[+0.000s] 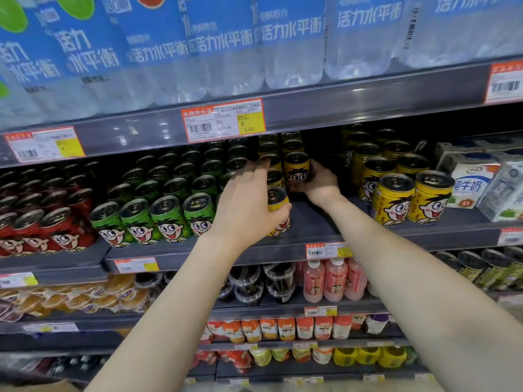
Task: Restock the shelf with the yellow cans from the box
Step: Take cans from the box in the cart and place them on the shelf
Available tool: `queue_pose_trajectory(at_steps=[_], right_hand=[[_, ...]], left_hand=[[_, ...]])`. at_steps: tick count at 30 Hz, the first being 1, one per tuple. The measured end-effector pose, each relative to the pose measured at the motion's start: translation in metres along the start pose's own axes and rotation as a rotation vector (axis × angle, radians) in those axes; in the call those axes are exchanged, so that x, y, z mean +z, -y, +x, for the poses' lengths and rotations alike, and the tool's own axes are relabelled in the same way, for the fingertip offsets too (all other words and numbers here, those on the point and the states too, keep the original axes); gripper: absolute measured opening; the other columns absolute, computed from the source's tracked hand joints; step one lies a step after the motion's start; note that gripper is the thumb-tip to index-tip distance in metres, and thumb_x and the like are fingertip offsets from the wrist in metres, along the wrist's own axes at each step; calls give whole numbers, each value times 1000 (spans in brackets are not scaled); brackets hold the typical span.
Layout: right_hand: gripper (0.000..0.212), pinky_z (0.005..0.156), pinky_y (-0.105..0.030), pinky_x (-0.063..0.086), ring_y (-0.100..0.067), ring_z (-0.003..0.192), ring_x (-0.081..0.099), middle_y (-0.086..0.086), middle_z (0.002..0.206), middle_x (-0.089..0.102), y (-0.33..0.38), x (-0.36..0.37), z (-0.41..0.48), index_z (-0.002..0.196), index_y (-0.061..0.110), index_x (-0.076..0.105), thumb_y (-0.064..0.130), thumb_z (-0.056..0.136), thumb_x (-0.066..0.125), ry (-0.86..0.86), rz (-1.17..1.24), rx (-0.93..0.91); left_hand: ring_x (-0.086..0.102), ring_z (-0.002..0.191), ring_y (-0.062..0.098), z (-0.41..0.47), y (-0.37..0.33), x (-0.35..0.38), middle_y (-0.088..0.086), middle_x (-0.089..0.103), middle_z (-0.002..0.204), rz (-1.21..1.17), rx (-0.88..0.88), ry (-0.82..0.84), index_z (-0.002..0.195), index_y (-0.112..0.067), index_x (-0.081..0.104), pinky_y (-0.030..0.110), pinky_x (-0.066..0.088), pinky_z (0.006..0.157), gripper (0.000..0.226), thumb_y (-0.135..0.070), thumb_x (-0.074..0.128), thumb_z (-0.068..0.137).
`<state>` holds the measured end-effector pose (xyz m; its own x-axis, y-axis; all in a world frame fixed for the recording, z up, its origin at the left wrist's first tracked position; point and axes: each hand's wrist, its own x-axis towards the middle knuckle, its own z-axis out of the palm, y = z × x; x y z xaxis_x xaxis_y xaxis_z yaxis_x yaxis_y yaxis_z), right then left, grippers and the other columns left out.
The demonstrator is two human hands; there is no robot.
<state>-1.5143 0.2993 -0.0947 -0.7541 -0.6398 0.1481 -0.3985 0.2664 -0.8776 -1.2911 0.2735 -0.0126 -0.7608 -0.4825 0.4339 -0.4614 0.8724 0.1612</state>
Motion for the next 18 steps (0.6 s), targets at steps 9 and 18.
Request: queue_pose_trajectory(at_steps=[9,18], right_hand=[[67,96,-34,52,-22,114,64,-2,123,69,7,-2,-11,131,20,59,33,72,87,-7,-15,57],[53,92,-15,37,-22,123,60,-6,134,64,16,-34,-92,142,16,56,17,89,65,-46,-137,-69]], left_hand=[[56,118,27,-11,-6,1,5,60,124,-49,-12,22,143,-13,48,40,46,103,76,-52,73,82],[42,143,27,-47,-34,-7,10,46,155,-63,-78,58,156,-9,36,41,37,118,83,-44,71,89]])
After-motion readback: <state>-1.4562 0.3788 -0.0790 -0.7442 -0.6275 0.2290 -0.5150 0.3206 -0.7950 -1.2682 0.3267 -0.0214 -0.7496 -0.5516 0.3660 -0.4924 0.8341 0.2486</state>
